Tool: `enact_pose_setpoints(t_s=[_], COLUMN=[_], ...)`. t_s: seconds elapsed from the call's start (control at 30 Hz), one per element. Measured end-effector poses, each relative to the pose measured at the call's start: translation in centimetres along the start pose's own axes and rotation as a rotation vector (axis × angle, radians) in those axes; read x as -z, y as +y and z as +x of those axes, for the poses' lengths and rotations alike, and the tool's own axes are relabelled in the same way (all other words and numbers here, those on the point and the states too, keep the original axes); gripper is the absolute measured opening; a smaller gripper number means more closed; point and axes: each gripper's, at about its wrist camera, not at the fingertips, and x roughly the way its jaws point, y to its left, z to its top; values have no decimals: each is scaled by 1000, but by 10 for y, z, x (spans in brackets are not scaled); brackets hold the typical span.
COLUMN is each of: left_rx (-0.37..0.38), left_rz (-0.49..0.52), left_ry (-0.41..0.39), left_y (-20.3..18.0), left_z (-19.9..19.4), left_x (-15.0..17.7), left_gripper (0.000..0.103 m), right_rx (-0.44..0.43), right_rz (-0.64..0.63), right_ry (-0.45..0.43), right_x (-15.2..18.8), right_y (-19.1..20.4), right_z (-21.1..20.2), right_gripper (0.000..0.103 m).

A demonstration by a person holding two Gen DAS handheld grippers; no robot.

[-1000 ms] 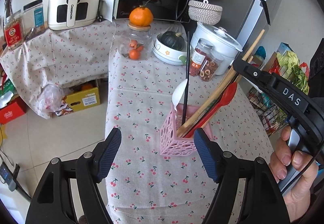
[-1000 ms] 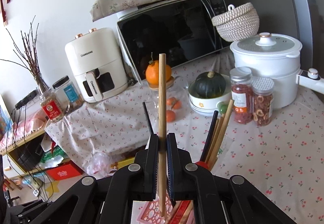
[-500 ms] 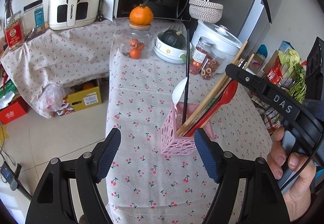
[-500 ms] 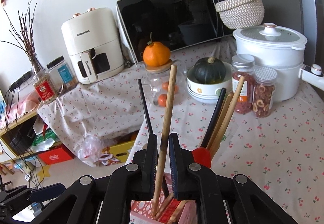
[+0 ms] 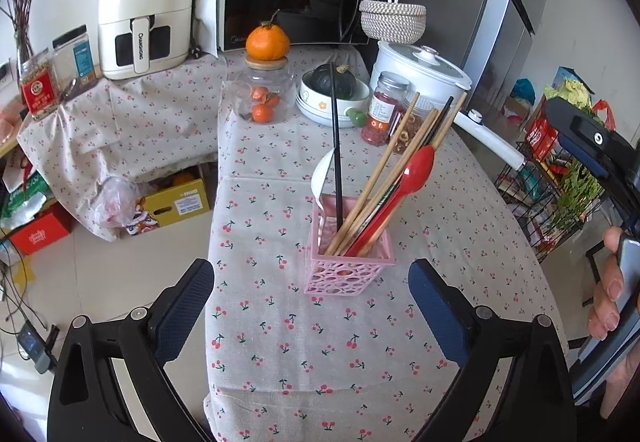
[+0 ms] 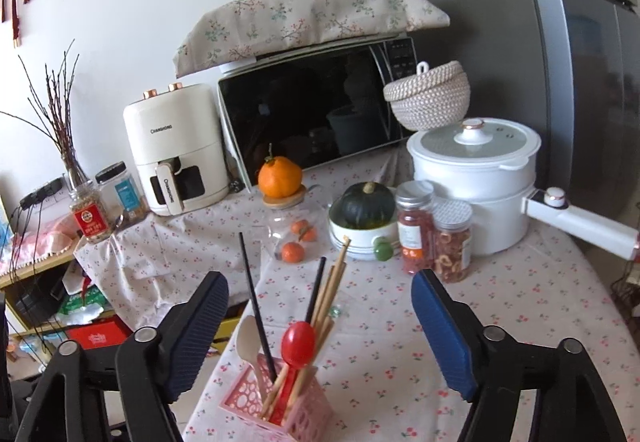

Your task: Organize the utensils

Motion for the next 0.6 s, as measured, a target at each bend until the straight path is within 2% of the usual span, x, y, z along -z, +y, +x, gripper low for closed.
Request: enact_pose_setpoints(t_s=[0.1,0.17,0.2,0.37,0.6], left_rx=[-12,-31,-43,-61,-69], left_rz=[15,29,34,54,94], left_ry=[-12,-22,-25,-41,-63], left_y=[-12,-21,-25,-42,-60], left_z=[-9,-15,-17,-27,-31], left_x=[4,9,11,20,25], left_gripper=[99,99,99,99,99], right_rx=[38,67,79,136,189], right_rz=[-47,-73,-82,-99,-60], right_ry=[30,58,68,127,211], right_x=[8,14,18,35,49], right_y=[-4,-6,-7,-16,-32], right_z=[-16,-25,-29,-48,-50], right_gripper=[92,101,102,102,102])
